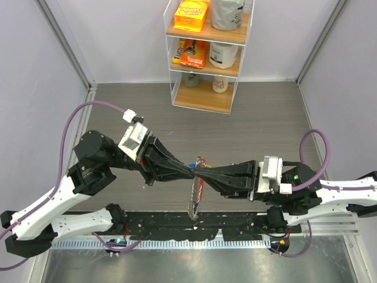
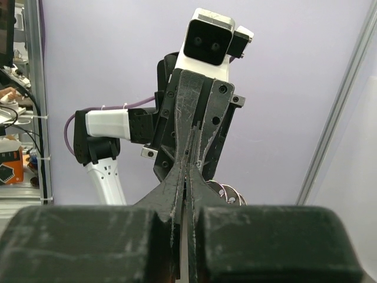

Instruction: Put the keys on the keyring

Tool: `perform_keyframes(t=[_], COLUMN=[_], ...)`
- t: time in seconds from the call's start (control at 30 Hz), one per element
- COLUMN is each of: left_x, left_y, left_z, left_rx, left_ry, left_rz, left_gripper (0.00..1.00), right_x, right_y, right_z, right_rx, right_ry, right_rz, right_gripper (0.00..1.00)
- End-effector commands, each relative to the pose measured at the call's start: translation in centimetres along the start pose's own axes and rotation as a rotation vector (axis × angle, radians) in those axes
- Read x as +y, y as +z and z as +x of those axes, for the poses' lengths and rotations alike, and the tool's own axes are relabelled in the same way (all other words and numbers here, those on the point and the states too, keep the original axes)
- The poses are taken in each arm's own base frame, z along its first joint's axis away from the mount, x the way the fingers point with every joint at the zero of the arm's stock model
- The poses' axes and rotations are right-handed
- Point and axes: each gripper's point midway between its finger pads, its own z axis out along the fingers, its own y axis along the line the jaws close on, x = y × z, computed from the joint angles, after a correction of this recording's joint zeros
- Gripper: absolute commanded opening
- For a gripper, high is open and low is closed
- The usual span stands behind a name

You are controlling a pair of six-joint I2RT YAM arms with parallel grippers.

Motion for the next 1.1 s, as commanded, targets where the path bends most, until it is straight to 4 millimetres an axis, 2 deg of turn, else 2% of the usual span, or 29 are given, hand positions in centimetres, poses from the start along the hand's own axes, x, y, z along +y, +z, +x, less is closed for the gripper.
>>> perform_keyframes(t=[0.0,0.1,0.23,0.4,0.47,0.5,0.53,0.57,0.6,0.63,0.8,1.07], left_x=[0.0,0.0,-0.1,0.1,0.1,0.0,0.0,0.1,0.1,0.3,0.5,0.7], left_y=[-0.1,-0.1,-0.2,-0.2,-0.3,-0.3,-0.3,-0.4,-0.4,-0.5,-0.7,-1.4], left_z=[-0.9,-0.8,-0.5,0.4,0.8,1.1,1.2,1.5,1.6,2.0,3.0,4.8], left_rx=[-0.013,-0.003,0.020,0.062,0.081,0.094,0.101,0.114,0.123,0.137,0.183,0.260], left_ry=[0.026,0.025,0.021,0.011,0.003,-0.001,-0.001,-0.003,-0.003,-0.009,-0.010,-0.009], left_rz=[-0.026,-0.025,-0.021,-0.016,-0.013,-0.010,-0.012,-0.014,-0.013,-0.017,-0.021,-0.022], left_gripper=[0.00,0.00,0.00,0.00,0.00,0.00,0.00,0.00,0.00,0.00,0.00,0.00], right_x=[-0.3,-0.6,-1.1,-2.0,-1.8,-2.0,-1.7,-2.0,-1.5,-1.6,-0.8,1.1], right_y=[-0.5,-1.0,-1.7,-3.0,-3.8,-4.0,-4.4,-4.6,-5.0,-5.0,-6.2,-5.9], right_z=[-2.1,-2.1,-2.7,-3.4,-2.3,-2.9,-1.9,-2.7,-1.4,-2.0,-0.3,1.7], right_rx=[-0.026,0.008,0.042,0.101,0.186,0.195,0.248,0.250,0.311,0.315,0.475,0.610], right_ry=[0.016,0.037,0.057,0.063,0.049,0.048,0.039,0.044,0.034,0.036,0.020,-0.021], right_rz=[-0.012,-0.005,0.006,0.017,-0.004,-0.006,-0.020,-0.022,-0.047,-0.053,-0.112,-0.230], right_gripper=[0.09,0.25,0.40,0.47,0.50,0.50,0.50,0.50,0.50,0.49,0.48,0.43])
